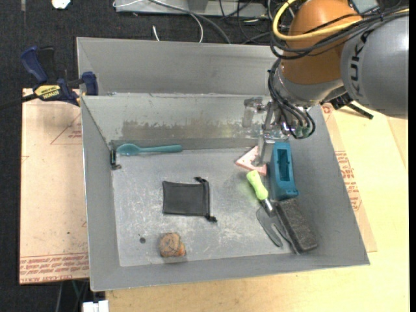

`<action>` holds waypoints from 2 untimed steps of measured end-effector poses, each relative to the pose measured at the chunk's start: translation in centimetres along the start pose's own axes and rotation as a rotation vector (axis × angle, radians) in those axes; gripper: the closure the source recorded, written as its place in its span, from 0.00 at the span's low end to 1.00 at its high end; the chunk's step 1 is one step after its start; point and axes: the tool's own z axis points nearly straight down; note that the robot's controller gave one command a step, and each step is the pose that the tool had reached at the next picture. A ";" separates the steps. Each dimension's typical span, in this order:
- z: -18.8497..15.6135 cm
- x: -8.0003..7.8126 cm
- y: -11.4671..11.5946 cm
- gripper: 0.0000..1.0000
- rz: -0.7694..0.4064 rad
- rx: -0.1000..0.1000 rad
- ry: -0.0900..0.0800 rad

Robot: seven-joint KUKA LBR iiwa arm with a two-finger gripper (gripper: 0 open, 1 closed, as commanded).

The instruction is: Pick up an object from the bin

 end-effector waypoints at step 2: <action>3.1 -0.4 1.7 0.00 -0.102 0.001 -0.011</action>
Offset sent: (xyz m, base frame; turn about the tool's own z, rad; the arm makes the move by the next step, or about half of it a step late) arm 0.0077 0.0580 -0.1179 -0.3346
